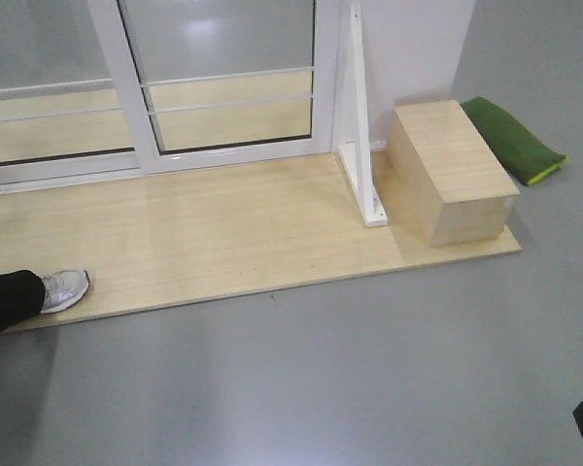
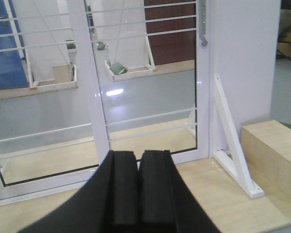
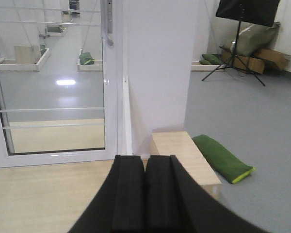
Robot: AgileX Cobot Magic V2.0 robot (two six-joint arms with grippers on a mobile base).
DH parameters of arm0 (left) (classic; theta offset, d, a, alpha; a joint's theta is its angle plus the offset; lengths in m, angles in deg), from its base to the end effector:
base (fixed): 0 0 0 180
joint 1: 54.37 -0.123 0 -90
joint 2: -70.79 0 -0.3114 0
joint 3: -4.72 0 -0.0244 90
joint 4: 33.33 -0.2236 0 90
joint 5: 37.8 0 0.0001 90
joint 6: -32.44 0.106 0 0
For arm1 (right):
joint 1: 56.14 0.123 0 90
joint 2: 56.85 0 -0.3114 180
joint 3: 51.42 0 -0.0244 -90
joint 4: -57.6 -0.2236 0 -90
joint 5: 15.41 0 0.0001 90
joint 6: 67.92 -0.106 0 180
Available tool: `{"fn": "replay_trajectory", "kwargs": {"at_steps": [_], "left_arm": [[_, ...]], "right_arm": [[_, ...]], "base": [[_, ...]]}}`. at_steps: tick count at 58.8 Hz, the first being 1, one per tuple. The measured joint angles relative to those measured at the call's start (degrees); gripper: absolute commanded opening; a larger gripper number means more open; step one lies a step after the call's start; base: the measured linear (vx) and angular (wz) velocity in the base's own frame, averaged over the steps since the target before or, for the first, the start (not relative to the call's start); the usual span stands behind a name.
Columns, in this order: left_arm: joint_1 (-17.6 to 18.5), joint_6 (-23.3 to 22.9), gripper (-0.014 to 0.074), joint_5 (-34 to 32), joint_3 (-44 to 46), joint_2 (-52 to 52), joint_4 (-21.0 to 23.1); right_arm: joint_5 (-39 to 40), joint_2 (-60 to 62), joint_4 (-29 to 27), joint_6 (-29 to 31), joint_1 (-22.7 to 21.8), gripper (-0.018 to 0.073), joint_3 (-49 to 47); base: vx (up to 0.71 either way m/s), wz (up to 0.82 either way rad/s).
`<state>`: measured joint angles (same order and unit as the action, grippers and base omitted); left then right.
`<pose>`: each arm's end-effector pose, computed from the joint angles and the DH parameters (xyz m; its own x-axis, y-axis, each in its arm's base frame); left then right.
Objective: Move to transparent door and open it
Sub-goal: 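Drive the base up close to the glass door and stop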
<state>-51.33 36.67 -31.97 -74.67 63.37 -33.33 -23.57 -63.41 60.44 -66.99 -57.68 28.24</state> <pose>0.0190 -0.0010 0.1950 -0.0420 0.0761 -0.9962 0.0563 0.9957 0.0737 0.0178 -0.0012 0.1895 -0.0782 -0.0632 -0.9949 0.0288 0.9974 -0.0656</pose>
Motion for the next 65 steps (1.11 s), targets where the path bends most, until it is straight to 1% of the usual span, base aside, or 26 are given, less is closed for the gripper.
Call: {"fn": "replay_trajectory", "kwargs": {"at_steps": [18,35,65], "left_arm": [[0.0,0.0,-0.0006,0.0,0.0,0.0,0.0],[0.0,0.0,-0.0006,0.0,0.0,0.0,0.0],[0.0,0.0,-0.0006,0.0,0.0,0.0,0.0]], "right_arm": [[-0.1,0.0,0.0,0.0,0.0,-0.0008,0.0],[-0.1,0.0,0.0,0.0,0.0,-0.0008,0.0],[-0.1,0.0,0.0,0.0,0.0,-0.0008,0.0]], "base": [[0.67,0.27],[0.59,0.09],[0.44,0.03]]}}
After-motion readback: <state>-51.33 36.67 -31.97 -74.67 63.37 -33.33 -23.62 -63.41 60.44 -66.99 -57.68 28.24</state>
